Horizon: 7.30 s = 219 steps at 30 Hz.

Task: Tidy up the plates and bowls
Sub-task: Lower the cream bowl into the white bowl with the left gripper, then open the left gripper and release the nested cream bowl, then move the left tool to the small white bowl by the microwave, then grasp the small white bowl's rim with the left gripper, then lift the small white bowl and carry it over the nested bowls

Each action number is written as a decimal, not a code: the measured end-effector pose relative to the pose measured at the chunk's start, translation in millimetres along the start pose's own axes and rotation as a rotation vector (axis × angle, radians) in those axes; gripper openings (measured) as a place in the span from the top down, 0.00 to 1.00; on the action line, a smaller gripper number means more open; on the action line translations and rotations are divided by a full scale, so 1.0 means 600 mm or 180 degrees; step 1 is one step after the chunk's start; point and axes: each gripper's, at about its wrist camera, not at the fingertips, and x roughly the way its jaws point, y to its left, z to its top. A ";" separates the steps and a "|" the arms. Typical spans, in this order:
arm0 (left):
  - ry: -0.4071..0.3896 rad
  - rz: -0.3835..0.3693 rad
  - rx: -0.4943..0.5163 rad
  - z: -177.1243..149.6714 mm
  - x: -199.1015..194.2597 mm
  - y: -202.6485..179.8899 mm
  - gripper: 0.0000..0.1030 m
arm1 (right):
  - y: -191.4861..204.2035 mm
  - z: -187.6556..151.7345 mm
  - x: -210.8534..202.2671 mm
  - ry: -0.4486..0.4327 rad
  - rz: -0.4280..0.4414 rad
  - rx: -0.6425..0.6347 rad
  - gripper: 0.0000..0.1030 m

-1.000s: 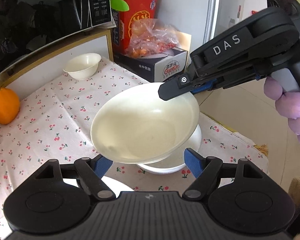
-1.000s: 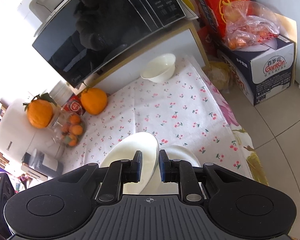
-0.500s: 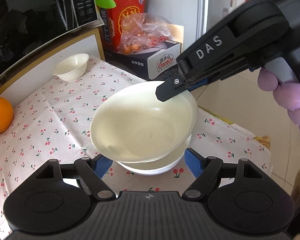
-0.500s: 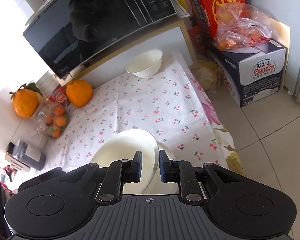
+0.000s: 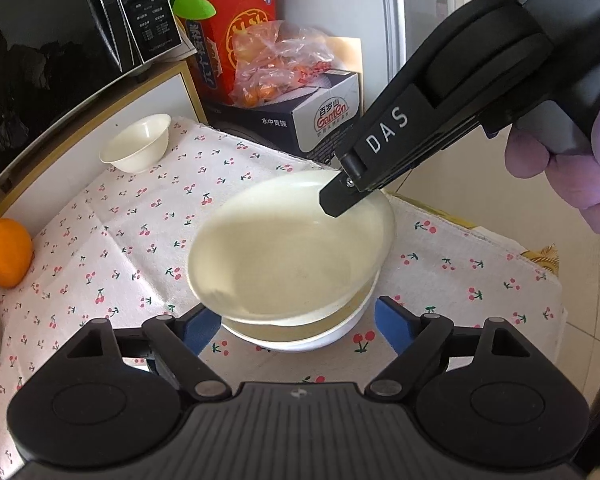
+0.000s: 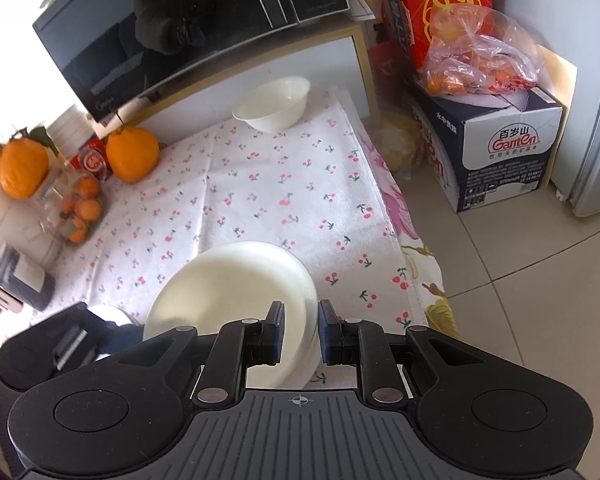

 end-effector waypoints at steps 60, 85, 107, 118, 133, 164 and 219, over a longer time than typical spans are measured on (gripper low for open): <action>-0.0228 0.0459 -0.0839 0.100 -0.046 0.219 0.01 | 0.066 0.210 -0.003 -0.0471 0.0208 -0.0071 0.11; -0.0372 0.0653 -0.0747 0.134 0.114 0.346 0.01 | 0.005 0.302 0.208 -0.0328 0.1000 0.0297 0.09; -0.0300 0.0357 -0.0321 0.160 0.263 0.316 0.03 | -0.070 0.317 0.326 -0.0491 0.1085 0.1040 0.11; -0.0372 0.0217 -0.0406 0.164 0.256 0.318 0.13 | -0.066 0.319 0.346 -0.0592 0.0981 0.0998 0.55; -0.0314 0.0220 -0.0366 0.169 0.252 0.311 0.25 | -0.057 0.317 0.327 -0.0664 0.0895 0.0787 0.83; -0.0545 0.0388 -0.0531 0.200 0.080 0.276 0.25 | 0.020 0.299 0.136 -0.0865 0.0934 0.0503 0.83; -0.0793 0.0243 -0.0679 0.050 -0.154 0.134 0.25 | 0.136 0.037 -0.132 -0.0759 0.0702 -0.0068 0.83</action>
